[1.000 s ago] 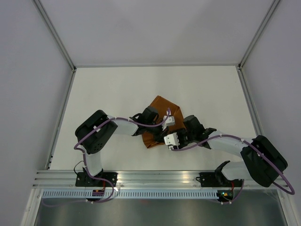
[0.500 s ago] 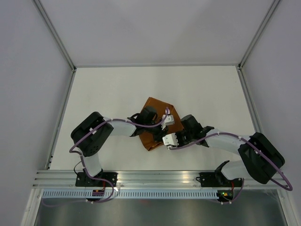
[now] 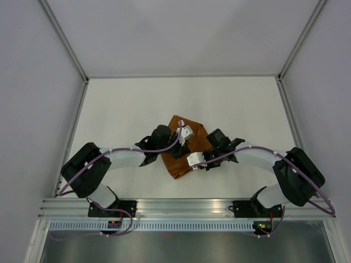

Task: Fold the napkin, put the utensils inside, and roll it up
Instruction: Roll the napkin with the utensil

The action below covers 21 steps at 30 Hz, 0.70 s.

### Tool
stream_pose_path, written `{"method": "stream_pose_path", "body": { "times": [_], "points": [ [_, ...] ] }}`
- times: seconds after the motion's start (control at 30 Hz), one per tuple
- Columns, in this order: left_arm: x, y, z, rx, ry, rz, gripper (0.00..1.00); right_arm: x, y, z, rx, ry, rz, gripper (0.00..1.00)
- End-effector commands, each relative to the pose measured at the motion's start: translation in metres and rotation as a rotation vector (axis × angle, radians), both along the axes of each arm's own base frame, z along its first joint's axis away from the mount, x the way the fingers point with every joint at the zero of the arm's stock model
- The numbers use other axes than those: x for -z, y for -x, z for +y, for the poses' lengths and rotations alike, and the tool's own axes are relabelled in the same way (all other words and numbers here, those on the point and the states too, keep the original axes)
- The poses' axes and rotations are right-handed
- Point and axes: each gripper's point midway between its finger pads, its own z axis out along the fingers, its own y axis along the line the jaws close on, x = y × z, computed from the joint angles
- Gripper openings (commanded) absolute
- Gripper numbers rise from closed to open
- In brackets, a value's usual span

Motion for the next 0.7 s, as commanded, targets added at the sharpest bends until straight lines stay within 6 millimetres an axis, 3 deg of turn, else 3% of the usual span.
{"method": "stream_pose_path", "body": {
  "times": [0.0, 0.07, 0.1, 0.13, 0.2, 0.23, 0.37, 0.43, 0.47, 0.5, 0.67],
  "points": [
    [-0.037, -0.039, 0.026, -0.306, 0.089, -0.108, 0.27, 0.001, 0.016, -0.005, -0.001, 0.047, 0.120, 0.07],
    [-0.060, -0.043, 0.037, -0.373, 0.141, -0.157, 0.28, 0.002, 0.014, -0.004, 0.000, 0.063, 0.143, 0.07],
    [-0.060, -0.045, 0.049, -0.439, 0.139, -0.159, 0.29, 0.003, 0.019, -0.005, -0.006, 0.076, 0.173, 0.06],
    [-0.077, -0.047, 0.058, -0.483, 0.174, -0.194, 0.31, 0.008, 0.021, -0.006, -0.004, 0.092, 0.205, 0.06],
    [-0.082, -0.047, 0.074, -0.558, 0.184, -0.214, 0.33, 0.005, 0.022, -0.005, -0.010, 0.108, 0.248, 0.06],
    [-0.099, -0.045, 0.081, -0.580, 0.225, -0.240, 0.35, 0.010, 0.023, -0.005, -0.012, 0.125, 0.276, 0.06],
    [-0.115, -0.038, 0.102, -0.632, 0.251, -0.286, 0.37, 0.009, 0.013, 0.001, -0.005, 0.151, 0.335, 0.05],
    [-0.111, -0.035, 0.113, -0.656, 0.232, -0.296, 0.37, 0.016, 0.017, -0.003, 0.002, 0.183, 0.413, 0.04],
    [-0.123, -0.033, 0.119, -0.677, 0.268, -0.321, 0.37, 0.011, 0.009, 0.003, 0.001, 0.175, 0.415, 0.04],
    [-0.119, -0.029, 0.123, -0.676, 0.273, -0.328, 0.37, 0.011, 0.011, -0.001, 0.006, 0.193, 0.451, 0.04],
    [-0.126, -0.012, 0.129, -0.615, 0.306, -0.377, 0.37, 0.017, -0.002, 0.004, 0.029, 0.225, 0.552, 0.03]
  ]
}}
